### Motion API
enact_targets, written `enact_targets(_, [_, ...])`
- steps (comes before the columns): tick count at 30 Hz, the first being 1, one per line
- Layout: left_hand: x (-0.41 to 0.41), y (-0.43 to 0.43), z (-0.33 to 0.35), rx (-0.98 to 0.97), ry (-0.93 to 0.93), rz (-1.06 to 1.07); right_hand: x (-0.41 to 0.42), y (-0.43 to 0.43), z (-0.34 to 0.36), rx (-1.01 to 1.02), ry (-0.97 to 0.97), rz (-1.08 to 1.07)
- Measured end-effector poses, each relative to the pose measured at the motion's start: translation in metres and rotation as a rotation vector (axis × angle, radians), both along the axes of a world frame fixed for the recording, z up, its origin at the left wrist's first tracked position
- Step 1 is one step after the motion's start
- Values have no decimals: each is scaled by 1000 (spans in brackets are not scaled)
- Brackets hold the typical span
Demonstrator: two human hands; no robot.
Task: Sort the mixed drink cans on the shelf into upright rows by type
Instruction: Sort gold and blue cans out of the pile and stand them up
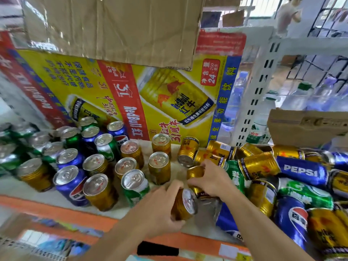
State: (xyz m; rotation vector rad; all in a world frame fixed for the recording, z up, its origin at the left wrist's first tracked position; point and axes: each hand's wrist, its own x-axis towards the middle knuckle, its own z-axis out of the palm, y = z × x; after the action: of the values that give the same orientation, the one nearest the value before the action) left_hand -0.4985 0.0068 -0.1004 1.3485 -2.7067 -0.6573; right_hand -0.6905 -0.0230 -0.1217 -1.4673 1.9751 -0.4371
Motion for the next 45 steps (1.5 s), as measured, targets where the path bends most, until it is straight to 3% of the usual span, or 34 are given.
enact_targets(4, [-7, -10, 3, -30, 62, 37, -14, 8, 9, -92, -59, -3])
enact_targets(7, [-15, -24, 9, -123, -106, -8, -23, 15, 15, -122, 61, 88])
enact_targets(12, [-16, -48, 16, -219, -354, -88, -20, 25, 13, -86, 95, 219])
enact_targets(17, [-7, -64, 15, -182, -375, -152, -24, 19, 25, -9, 69, 286])
enact_targets(21, [-6, -78, 29, -39, -366, -202, -27, 6, 37, -43, 90, 253])
enact_targets(26, [-15, -98, 42, 7, -287, -246, -37, -24, 27, -134, 313, 76])
enact_targets(30, [-26, -121, 44, -62, -216, -235, -40, -42, 6, -32, 497, 113])
enact_targets(34, [-43, -147, 35, -138, -229, -246, -40, -48, -7, -11, 531, 117])
enact_targets(41, [-74, -176, 22, -167, -492, -312, -38, -48, -7, -33, 615, 118])
enact_targets(45, [-84, -175, 13, -130, -518, -314, -30, -47, -9, -13, 702, 136])
